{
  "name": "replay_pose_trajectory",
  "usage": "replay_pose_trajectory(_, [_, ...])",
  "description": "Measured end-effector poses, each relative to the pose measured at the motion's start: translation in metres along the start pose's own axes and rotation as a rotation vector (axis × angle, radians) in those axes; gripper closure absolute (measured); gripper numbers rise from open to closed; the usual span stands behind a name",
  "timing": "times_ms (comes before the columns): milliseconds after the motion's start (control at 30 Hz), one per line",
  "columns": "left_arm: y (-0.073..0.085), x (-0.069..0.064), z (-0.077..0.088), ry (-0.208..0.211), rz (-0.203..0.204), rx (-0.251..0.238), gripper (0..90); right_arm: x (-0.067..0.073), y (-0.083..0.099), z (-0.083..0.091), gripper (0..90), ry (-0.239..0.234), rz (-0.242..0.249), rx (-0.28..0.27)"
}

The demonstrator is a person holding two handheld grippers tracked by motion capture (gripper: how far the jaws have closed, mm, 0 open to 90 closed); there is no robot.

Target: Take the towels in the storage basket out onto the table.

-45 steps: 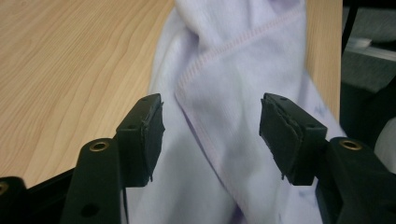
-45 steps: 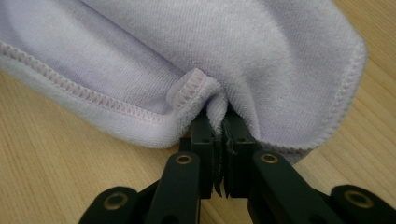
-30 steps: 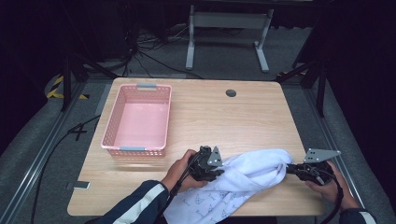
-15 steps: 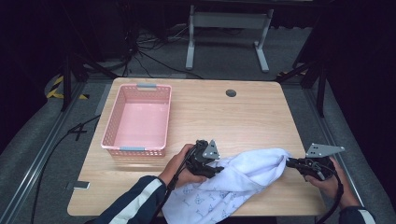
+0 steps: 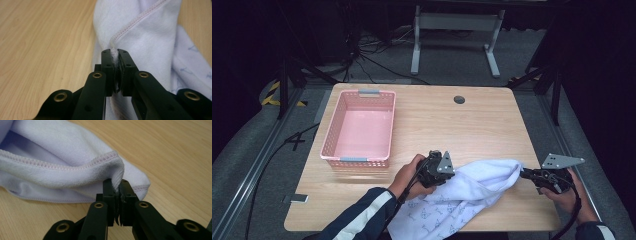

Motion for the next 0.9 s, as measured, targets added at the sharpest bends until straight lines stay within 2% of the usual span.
replay_pose_trajectory(33, [-0.002, 0.004, 0.005, -0.028, 0.019, -0.014, 84.3, -0.002, -0.002, 0.002, 85.8, 0.007, -0.003, -0.013])
replay_pose_trajectory(167, [-0.01, 0.027, 0.021, -0.114, 0.048, -0.033, 84.3, -0.01, -0.017, 0.009, 86.0, 0.047, -0.033, -0.082])
replay_pose_trajectory(233, [-0.013, 0.045, 0.026, -0.173, 0.064, -0.026, 84.5, -0.017, -0.028, 0.01, 86.0, 0.077, -0.036, -0.097])
replay_pose_trajectory(267, [-0.015, 0.053, 0.027, -0.173, 0.088, -0.026, 84.9, -0.023, -0.034, 0.01, 86.1, 0.098, -0.037, -0.103])
replay_pose_trajectory(300, [-0.015, 0.06, 0.027, -0.189, 0.091, -0.016, 85.0, -0.028, -0.04, 0.009, 86.2, 0.114, -0.042, -0.108])
replay_pose_trajectory(333, [-0.016, 0.068, 0.026, -0.234, 0.085, 0.0, 85.1, -0.032, -0.045, 0.008, 86.2, 0.117, -0.049, -0.112])
replay_pose_trajectory(367, [-0.016, 0.077, 0.026, -0.248, 0.102, 0.007, 85.2, -0.037, -0.052, 0.006, 86.2, 0.118, -0.052, -0.116])
replay_pose_trajectory(400, [-0.016, 0.086, 0.025, -0.24, 0.133, 0.009, 85.4, -0.042, -0.058, 0.003, 86.2, 0.125, -0.049, -0.115])
replay_pose_trajectory(433, [-0.016, 0.094, 0.024, -0.262, 0.14, 0.023, 85.4, -0.047, -0.064, 0.0, 86.2, 0.128, -0.055, -0.118])
replay_pose_trajectory(467, [-0.016, 0.106, 0.023, -0.291, 0.167, 0.028, 85.4, -0.051, -0.07, -0.004, 86.2, 0.123, -0.062, -0.117])
replay_pose_trajectory(500, [-0.016, 0.114, 0.022, -0.291, 0.185, 0.031, 85.4, -0.059, -0.077, -0.011, 86.2, 0.134, -0.062, -0.115])
replay_pose_trajectory(567, [-0.018, 0.129, 0.021, -0.337, 0.216, 0.041, 85.4, -0.07, -0.087, -0.021, 86.2, 0.141, -0.078, -0.114])
replay_pose_trajectory(633, [-0.019, 0.142, 0.019, -0.353, 0.237, 0.047, 85.3, -0.078, -0.094, -0.031, 86.2, 0.162, -0.082, -0.098])
replay_pose_trajectory(700, [-0.019, 0.159, 0.014, -0.413, 0.247, 0.068, 85.3, -0.087, -0.104, -0.044, 86.2, 0.175, -0.092, -0.094])
replay_pose_trajectory(800, [-0.019, 0.18, 0.009, -0.45, 0.275, 0.077, 85.3, -0.096, -0.118, -0.058, 86.3, 0.206, -0.087, -0.071])
replay_pose_trajectory(833, [-0.019, 0.18, 0.009, -0.45, 0.275, 0.077, 85.2, -0.096, -0.118, -0.058, 86.3, 0.206, -0.087, -0.071])
replay_pose_trajectory(867, [-0.019, 0.192, 0.005, -0.483, 0.299, 0.086, 85.2, -0.099, -0.123, -0.063, 86.3, 0.224, -0.08, -0.059])
replay_pose_trajectory(900, [-0.019, 0.203, 0.002, -0.509, 0.325, 0.071, 85.2, -0.103, -0.132, -0.071, 86.3, 0.243, -0.085, -0.054])
Point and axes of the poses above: each handheld gripper's, and its own axes: z roughly backward along the jaws, y roughly out of its underside, x roughly to its left, the point moved 4 cm from there along -z, roughly forward along the jaws, and after that the axes turned 2 degrees about x, right-handed, at the moved point
